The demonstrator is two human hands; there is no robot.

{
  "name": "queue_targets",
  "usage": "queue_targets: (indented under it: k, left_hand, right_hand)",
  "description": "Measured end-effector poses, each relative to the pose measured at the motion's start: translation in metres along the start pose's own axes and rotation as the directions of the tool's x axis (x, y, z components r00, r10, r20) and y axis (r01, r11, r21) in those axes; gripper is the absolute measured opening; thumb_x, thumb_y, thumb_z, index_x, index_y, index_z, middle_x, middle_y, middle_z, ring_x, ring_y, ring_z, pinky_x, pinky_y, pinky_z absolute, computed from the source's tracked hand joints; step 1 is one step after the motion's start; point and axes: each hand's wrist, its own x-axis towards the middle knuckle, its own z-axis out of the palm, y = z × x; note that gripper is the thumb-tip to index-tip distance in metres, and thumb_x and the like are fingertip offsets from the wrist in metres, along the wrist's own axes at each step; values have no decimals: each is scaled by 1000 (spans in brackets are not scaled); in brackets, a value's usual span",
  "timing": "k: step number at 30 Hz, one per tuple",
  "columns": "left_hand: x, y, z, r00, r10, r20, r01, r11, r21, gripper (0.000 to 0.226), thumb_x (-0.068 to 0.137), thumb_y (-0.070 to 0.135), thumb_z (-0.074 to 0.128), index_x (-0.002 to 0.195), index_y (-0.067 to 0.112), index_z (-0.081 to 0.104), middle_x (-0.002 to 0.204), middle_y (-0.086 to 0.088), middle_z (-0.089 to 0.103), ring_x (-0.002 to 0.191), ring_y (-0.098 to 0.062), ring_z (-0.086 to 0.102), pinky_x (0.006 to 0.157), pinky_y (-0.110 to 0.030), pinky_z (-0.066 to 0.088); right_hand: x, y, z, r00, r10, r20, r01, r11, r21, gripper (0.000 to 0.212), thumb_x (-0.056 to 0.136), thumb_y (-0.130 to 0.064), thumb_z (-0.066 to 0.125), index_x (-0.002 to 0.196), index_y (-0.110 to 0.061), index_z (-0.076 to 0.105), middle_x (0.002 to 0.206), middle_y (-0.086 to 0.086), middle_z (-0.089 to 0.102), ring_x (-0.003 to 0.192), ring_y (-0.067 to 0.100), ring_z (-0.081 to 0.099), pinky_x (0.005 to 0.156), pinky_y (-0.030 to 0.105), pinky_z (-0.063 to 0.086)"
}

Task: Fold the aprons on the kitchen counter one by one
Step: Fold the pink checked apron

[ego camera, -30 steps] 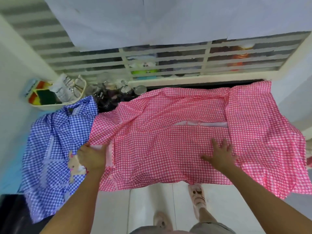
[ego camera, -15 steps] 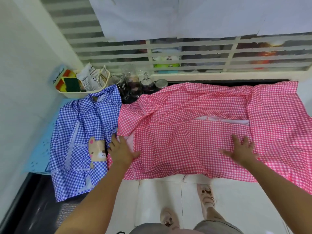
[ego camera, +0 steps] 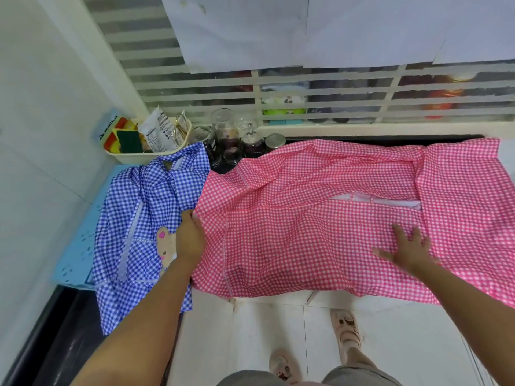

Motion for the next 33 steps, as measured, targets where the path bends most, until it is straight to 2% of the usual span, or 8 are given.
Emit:
queue_targets:
  k: [6, 12, 18, 20, 22, 25, 29, 33]
  left_hand:
    - [8, 14, -2, 981, -11, 191, 27, 996, -81, 44, 85, 41, 69, 107, 12, 44, 86, 8, 55, 74, -9, 53, 66, -28, 41]
    - [31, 36, -12, 966, -179, 186, 212, 960, -181, 35, 95, 15, 53, 62, 7, 46, 62, -7, 50, 60, -21, 47, 65, -33, 39]
    - [33, 133, -36, 944, -180, 275, 244, 945, -218, 26, 97, 13, 47, 73, 9, 56, 78, -8, 60, 73, -28, 57, 68, -36, 51]
    - [28, 177, -35, 941, -122, 316, 198, 954, -223, 17, 97, 15, 48, 94, 9, 63, 98, -8, 65, 82, -26, 60, 71, -33, 52]
    - [19, 223, -22, 931, -39, 362, 147, 950, -276, 19, 98, 15, 48, 112, 7, 60, 101, -8, 64, 75, -18, 59, 54, -22, 49]
    - [-5, 295, 9, 869, 55, 491, 130, 933, -334, 11, 97, 12, 51, 106, 6, 56, 86, -6, 62, 67, -14, 60, 43, -17, 50]
    - [-41, 368, 70, 779, 147, 609, 6, 971, -241, 36, 94, 16, 58, 125, 2, 45, 90, -6, 58, 75, -17, 62, 69, -31, 58]
    - [-95, 428, 144, 683, 158, 713, -55, 985, -165, 14, 93, 9, 58, 97, 4, 46, 79, -6, 55, 66, -15, 58, 71, -32, 54]
  right_hand:
    - [2, -1, -2, 1000, -9, 23, 9, 1000, -16, 102, 75, -73, 47, 152, -30, -4, 157, 19, -13, 141, 50, -6, 107, 71, 11]
    - [13, 6, 1, 998, -11, 60, 14, 999, -50, 118, 55, -86, 33, 152, -31, -5, 158, 20, -9, 143, 47, -4, 110, 68, 13]
    - [17, 9, -1, 999, -8, 51, 11, 999, -51, 118, 55, -90, 34, 151, -34, -6, 158, 19, -8, 143, 46, -4, 109, 69, 15]
    - [15, 6, -1, 998, -12, 59, 15, 999, -41, 113, 64, -85, 45, 151, -33, -4, 158, 20, -8, 143, 46, -5, 111, 67, 11]
    - [10, 4, -10, 995, -42, 92, 46, 998, -36, 106, 74, -76, 52, 152, -29, -1, 158, 21, -5, 143, 45, -5, 114, 62, 4]
    - [6, 8, -41, 988, -128, 88, 108, 974, 200, 81, 86, -55, 58, 149, -15, 28, 153, 20, 27, 141, 35, 26, 116, 47, 20]
    - [-1, 39, -92, 987, -14, -161, 122, 718, 685, 41, 92, -30, 61, 126, -7, 58, 123, 14, 62, 97, 22, 61, 85, 29, 45]
    - [-7, 110, -118, 998, 60, 20, -39, 334, 942, 31, 96, -30, 54, 120, -10, 58, 114, 13, 58, 100, 31, 58, 92, 42, 47]
